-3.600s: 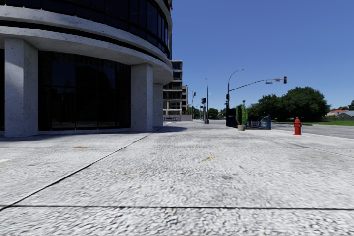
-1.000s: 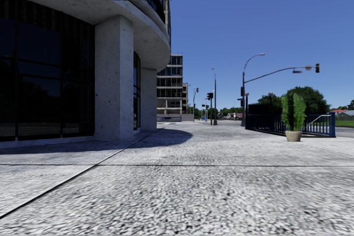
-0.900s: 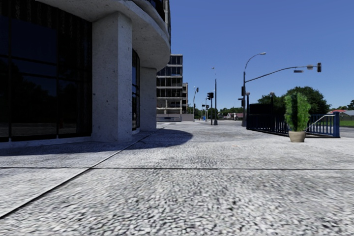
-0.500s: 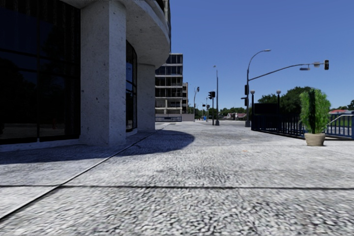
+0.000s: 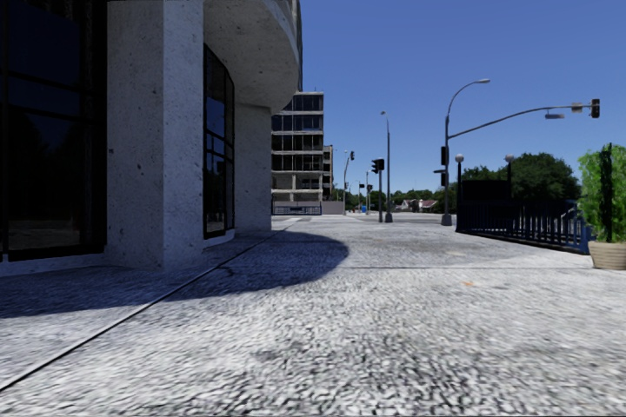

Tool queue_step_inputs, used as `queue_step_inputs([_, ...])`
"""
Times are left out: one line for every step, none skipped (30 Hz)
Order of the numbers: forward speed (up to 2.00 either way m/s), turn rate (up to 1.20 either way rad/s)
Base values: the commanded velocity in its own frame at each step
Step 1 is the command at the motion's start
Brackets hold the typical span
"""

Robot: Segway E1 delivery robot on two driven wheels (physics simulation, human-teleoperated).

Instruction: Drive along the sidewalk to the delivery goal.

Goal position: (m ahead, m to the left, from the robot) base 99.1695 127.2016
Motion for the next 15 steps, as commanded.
queue_step_inputs([2.00, 0.00])
queue_step_inputs([2.00, 0.00])
queue_step_inputs([2.00, 0.00])
queue_step_inputs([2.00, 0.00])
queue_step_inputs([2.00, 0.00])
queue_step_inputs([2.00, 0.00])
queue_step_inputs([2.00, 0.00])
queue_step_inputs([2.00, 0.00])
queue_step_inputs([2.00, 0.00])
queue_step_inputs([2.00, 0.00])
queue_step_inputs([2.00, 0.00])
queue_step_inputs([2.00, 0.00])
queue_step_inputs([2.00, 0.00])
queue_step_inputs([2.00, 0.00])
queue_step_inputs([2.00, 0.00])
